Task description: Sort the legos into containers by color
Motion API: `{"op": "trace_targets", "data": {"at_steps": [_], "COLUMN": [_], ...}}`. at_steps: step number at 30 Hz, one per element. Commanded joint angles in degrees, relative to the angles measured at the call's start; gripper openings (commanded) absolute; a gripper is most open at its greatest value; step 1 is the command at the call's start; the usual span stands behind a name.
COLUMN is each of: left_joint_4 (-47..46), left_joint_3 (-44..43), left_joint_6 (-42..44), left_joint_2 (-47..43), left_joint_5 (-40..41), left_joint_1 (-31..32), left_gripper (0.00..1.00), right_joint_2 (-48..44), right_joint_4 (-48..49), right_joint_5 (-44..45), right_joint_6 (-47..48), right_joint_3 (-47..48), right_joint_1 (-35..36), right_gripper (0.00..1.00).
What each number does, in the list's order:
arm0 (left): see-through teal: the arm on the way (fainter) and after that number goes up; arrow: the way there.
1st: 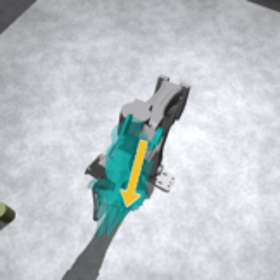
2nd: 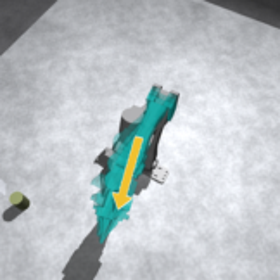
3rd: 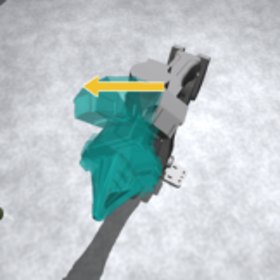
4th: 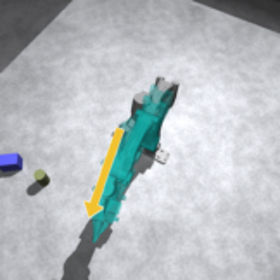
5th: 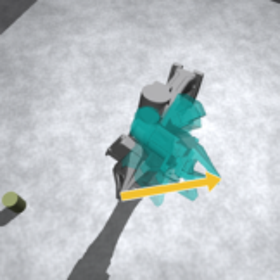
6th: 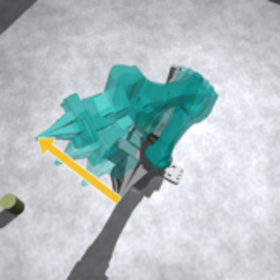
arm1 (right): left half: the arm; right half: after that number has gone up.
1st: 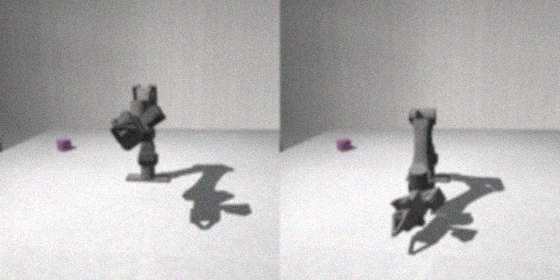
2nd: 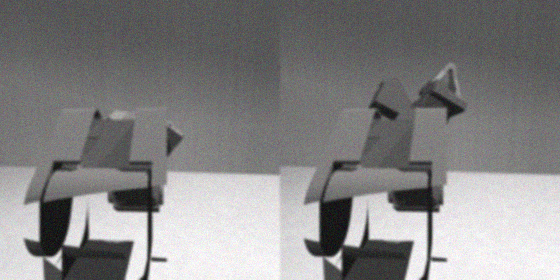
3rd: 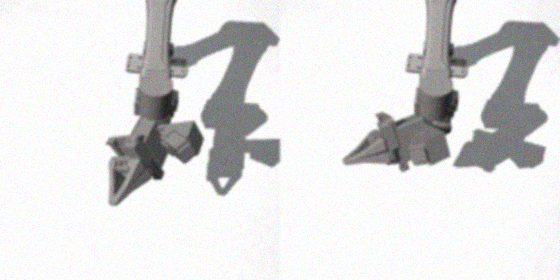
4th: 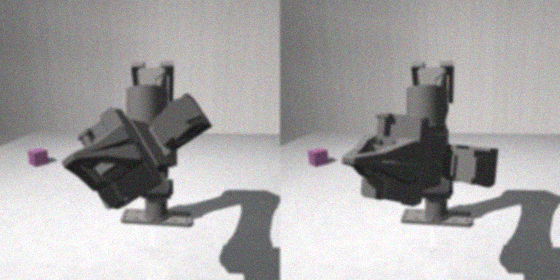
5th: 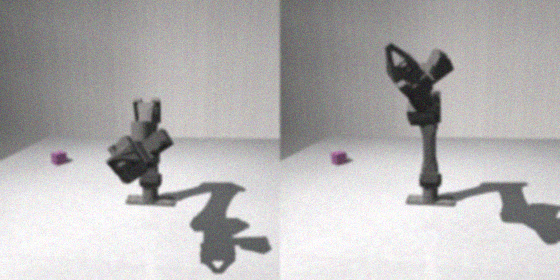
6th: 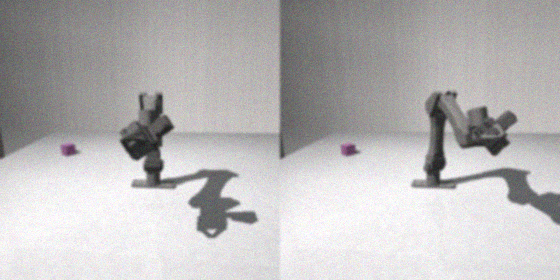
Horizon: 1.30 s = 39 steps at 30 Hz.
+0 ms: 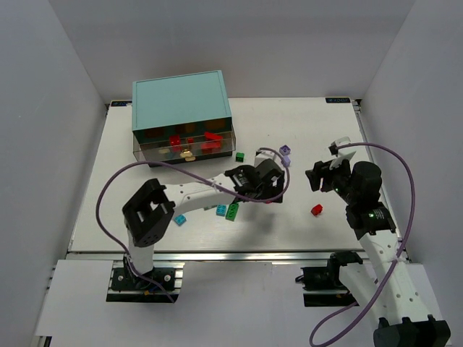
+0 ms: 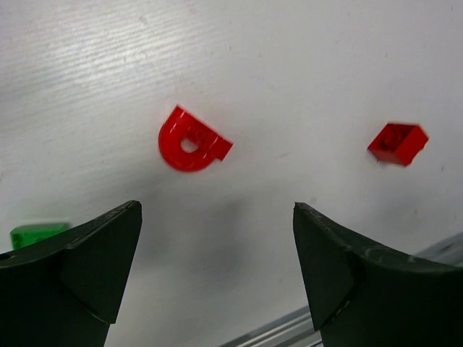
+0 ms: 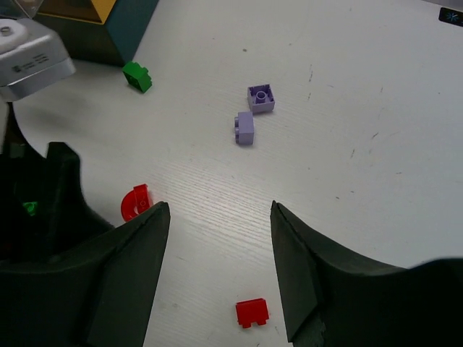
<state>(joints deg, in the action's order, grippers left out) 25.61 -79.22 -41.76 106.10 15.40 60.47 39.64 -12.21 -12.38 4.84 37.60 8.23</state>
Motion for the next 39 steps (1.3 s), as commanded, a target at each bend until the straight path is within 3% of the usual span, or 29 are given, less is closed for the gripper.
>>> {"op": "trace_targets", "data": {"at_steps": [1,15,30,39], "left_joint_4": [6.9,14.7,15.1,14.5], "left_joint_3": [-7.2,-19.4,-22.5,-23.0], "left_joint_6": [-4.5,-7.5,-7.5,-7.4], "left_joint_2": [3.8,14.2,19.4,21.4], "left_joint_5": [5.1,9.1,9.3,9.1], "left_joint_1": [0.3,0.3,0.3,0.3], "left_gripper": [0.95,0.95,0.92,0.83], "right_joint_2": [-1.7,-3.1,-3.5,-3.7], "right_joint_4": [2.2,2.7,3.0,3.1], "right_joint_5": [0.3,0.5,0.5,0.4], "right_joint_6": [-0.6,-0.7,-0.7,-0.7], "right_joint_3": [-0.3,-0.6,-0.8,-1.0], "right_joint_1": [-0.8,-1.5,-1.8,-1.7], "right_gripper": [0.63,0.63,0.63,0.63]}}
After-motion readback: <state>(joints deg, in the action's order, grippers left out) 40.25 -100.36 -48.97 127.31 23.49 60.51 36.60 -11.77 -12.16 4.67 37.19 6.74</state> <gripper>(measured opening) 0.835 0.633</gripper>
